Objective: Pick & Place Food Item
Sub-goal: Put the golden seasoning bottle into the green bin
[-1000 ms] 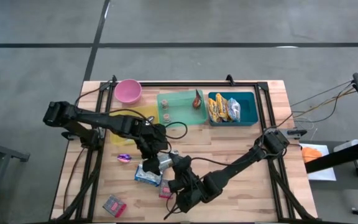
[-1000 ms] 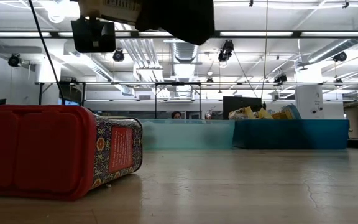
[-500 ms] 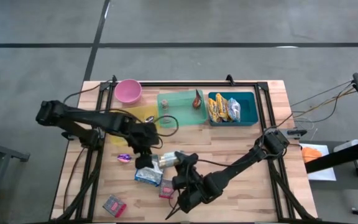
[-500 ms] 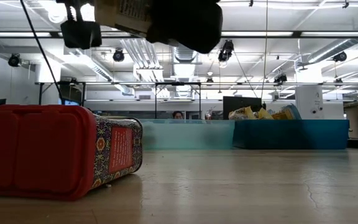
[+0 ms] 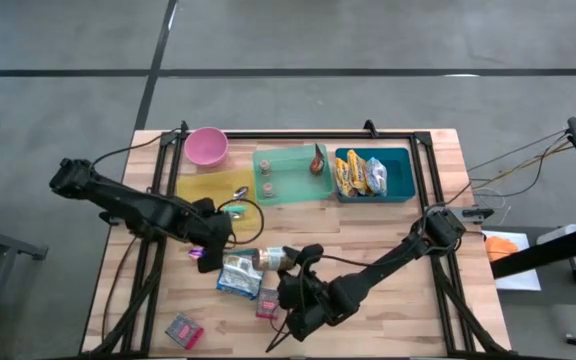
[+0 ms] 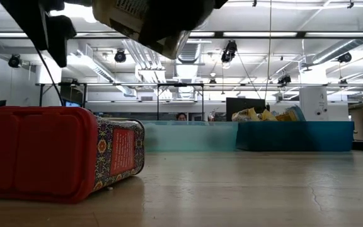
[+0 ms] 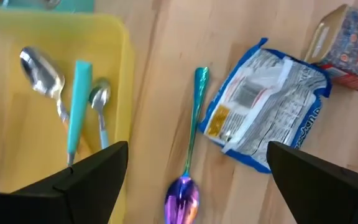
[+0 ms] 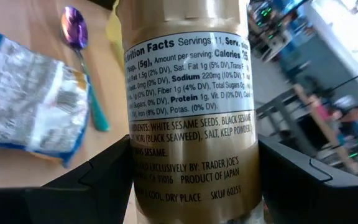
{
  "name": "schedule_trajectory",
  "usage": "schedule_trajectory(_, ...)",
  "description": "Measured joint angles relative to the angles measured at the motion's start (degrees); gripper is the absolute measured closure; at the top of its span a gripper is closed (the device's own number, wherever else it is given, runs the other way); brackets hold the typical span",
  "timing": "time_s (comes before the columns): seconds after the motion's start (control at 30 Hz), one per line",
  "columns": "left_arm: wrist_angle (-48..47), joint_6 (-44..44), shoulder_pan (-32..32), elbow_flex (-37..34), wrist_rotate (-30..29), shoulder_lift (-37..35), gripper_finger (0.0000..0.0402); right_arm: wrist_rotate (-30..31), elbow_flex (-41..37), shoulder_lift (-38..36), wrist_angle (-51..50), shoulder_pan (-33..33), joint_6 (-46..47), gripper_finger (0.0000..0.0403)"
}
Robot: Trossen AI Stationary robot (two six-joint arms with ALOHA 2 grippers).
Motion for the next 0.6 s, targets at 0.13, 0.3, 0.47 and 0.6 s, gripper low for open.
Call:
schedule_trajectory(0.13, 1.98, 4.69, -0.45, -1.05, -0.05, -0.01, 0.001, -1.42, 0.0, -0.15, -0.22, -0.2, 3.66, 0.013)
schedule_trajectory(0.3, 6.02, 9.96, -2.02, -1.22, -0.43, -0.01, 0.001, -2.95, 0.0, -0.74, -0.63, -0.39, 7.45, 0.013)
schedule_trajectory(0.47, 8.57, 12.97, -2.62, -0.26, -0.64, -0.01, 0.001, -7.79, -0.06, -1.65, -2.28, -0.95, 11.15, 0.013)
schedule_trajectory(0.6, 9.87, 14.4, -2.62, 0.28, -0.66, -0.01, 0.001, -11.96, -0.22, -3.09, -6.42, -1.91, 15.07, 0.013)
